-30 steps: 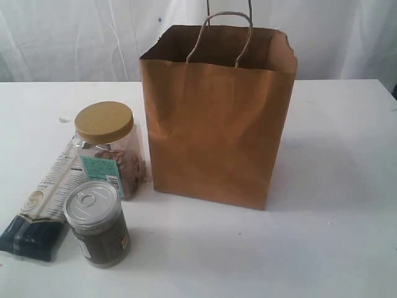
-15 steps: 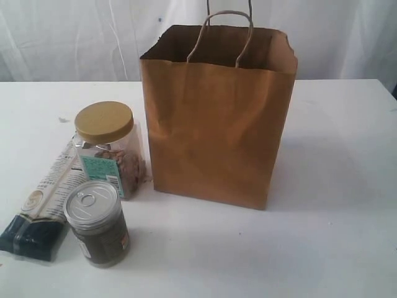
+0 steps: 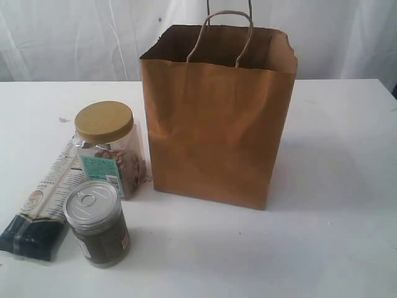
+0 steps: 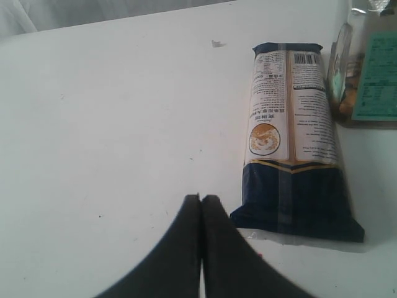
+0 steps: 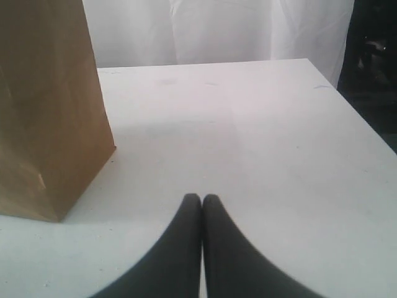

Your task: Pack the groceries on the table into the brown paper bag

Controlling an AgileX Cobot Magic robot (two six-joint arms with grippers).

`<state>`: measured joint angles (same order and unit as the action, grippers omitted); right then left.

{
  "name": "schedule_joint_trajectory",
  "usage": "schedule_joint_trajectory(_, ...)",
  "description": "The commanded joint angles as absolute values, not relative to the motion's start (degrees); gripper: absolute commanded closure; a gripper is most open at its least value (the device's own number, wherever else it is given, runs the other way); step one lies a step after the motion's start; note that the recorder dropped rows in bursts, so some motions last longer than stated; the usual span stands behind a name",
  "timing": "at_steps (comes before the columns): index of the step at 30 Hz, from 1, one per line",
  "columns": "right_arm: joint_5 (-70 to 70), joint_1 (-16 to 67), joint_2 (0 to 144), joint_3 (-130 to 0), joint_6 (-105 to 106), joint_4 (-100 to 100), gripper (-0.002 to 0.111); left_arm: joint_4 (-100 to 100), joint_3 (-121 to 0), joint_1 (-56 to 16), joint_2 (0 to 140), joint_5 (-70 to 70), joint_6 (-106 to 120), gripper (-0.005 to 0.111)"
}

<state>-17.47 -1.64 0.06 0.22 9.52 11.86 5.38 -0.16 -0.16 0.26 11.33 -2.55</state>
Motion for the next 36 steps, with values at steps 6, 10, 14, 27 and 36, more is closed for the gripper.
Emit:
schedule_joint_trajectory(6, -16.9, -1.8, 0.0, 0.0, 10.0, 12.0, 0.108, 5.2, 0.0, -0.1, 0.0, 11.1, -2.7, 0.107)
schedule_joint_trajectory(10, -16.9, -1.8, 0.0, 0.0, 10.0, 12.0, 0.108, 5.2, 0.0, -0.1, 0.0, 11.1, -2.7, 0.107)
schedule_joint_trajectory(14, -16.9, -1.8, 0.0, 0.0, 10.0, 12.0, 0.108, 5.2, 0.0, -0.1, 0.0, 11.1, -2.7, 0.107)
schedule_joint_trajectory(27, -16.9, -1.8, 0.0, 0.0, 10.0, 12.0, 0.108, -31.4, 0.0, -0.1, 0.0, -20.7, -32.5, 0.107)
schedule_joint_trajectory(36, -16.9, -1.8, 0.0, 0.0, 10.0, 12.0, 0.108, -61.4, 0.0, -0.1, 0.0, -47.8, -4.8, 0.107)
